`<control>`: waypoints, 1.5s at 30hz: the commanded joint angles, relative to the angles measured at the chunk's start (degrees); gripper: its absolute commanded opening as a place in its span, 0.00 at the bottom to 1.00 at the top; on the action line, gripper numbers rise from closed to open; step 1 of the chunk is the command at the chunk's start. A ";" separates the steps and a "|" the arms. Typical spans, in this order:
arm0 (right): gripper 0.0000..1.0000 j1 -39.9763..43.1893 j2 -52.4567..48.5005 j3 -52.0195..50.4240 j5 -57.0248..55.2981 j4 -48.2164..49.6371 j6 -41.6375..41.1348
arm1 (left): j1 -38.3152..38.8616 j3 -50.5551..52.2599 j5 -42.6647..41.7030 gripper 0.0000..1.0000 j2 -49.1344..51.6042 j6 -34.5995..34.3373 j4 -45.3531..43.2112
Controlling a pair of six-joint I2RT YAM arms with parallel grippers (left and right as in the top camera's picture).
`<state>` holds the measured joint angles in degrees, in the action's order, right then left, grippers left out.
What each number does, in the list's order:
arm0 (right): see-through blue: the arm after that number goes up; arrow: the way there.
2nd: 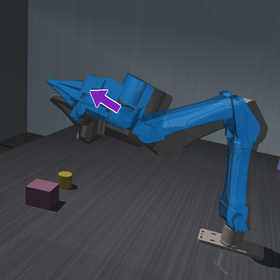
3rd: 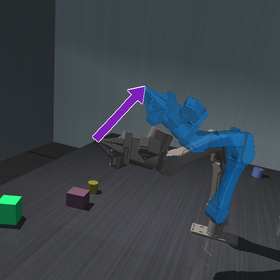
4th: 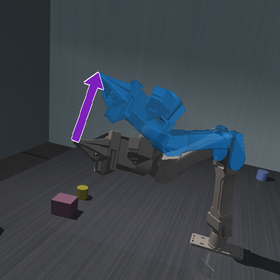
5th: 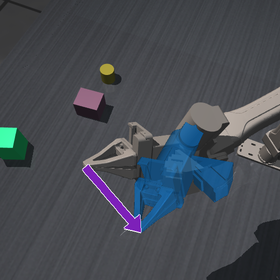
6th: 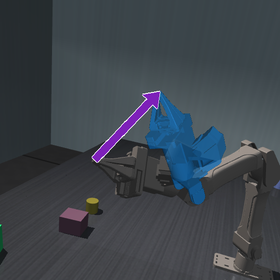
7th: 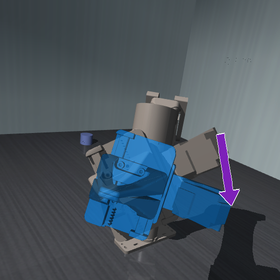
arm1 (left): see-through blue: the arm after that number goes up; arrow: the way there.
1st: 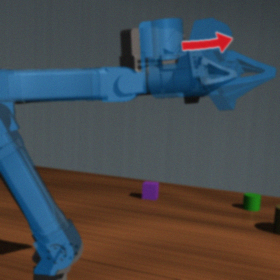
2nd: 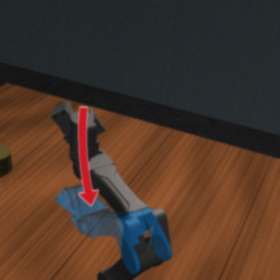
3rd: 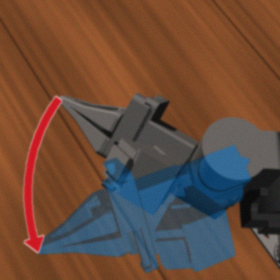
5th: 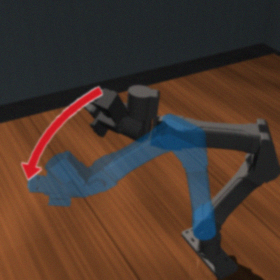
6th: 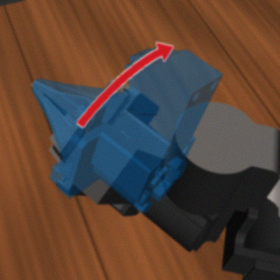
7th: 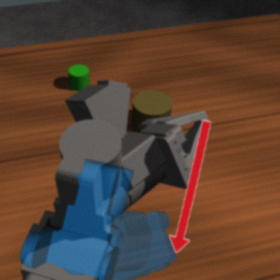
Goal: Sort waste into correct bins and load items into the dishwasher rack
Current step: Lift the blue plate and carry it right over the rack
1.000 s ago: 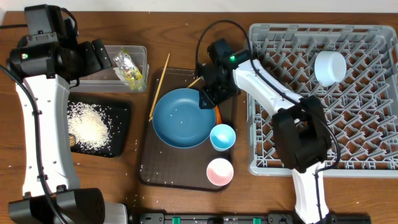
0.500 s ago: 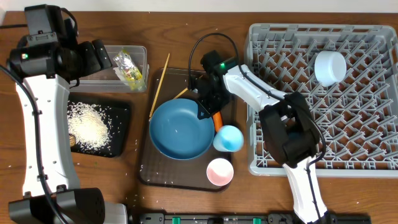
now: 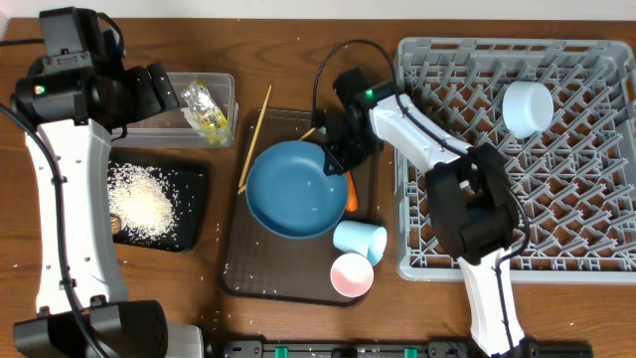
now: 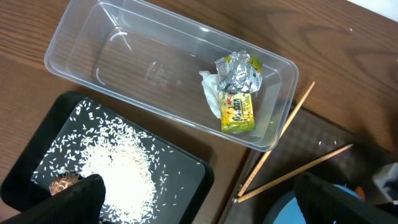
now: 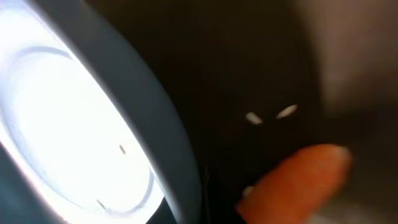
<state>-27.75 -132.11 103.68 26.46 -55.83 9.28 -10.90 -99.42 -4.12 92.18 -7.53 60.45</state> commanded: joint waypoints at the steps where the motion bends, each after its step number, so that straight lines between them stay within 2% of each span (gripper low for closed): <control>1: 0.01 1.44 5.53 3.56 0.33 0.02 -0.94 | -0.24 0.68 0.07 0.98 0.39 -0.26 0.17; 14: 0.01 5.22 15.10 5.31 -8.68 -0.61 -7.63 | -0.24 0.68 0.07 0.98 0.39 -0.26 0.17; 21: 0.01 6.73 19.39 5.31 -22.91 -2.97 -14.73 | -0.24 0.68 0.07 0.98 0.39 -0.26 0.17; 30: 0.01 7.15 25.24 5.31 -36.15 -6.08 -19.82 | -0.24 0.68 0.07 0.98 0.39 -0.26 0.20; 40: 0.01 12.33 31.93 5.31 -45.86 -12.44 -24.65 | -0.24 0.68 0.07 0.98 0.39 -0.26 0.20; 45: 0.01 14.93 32.94 5.31 -46.21 -15.65 -26.95 | -0.24 0.68 0.07 0.98 0.39 -0.26 0.20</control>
<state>-13.78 -100.60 107.77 -17.61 -70.78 -14.33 -10.90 -99.42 -4.12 92.20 -7.53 60.45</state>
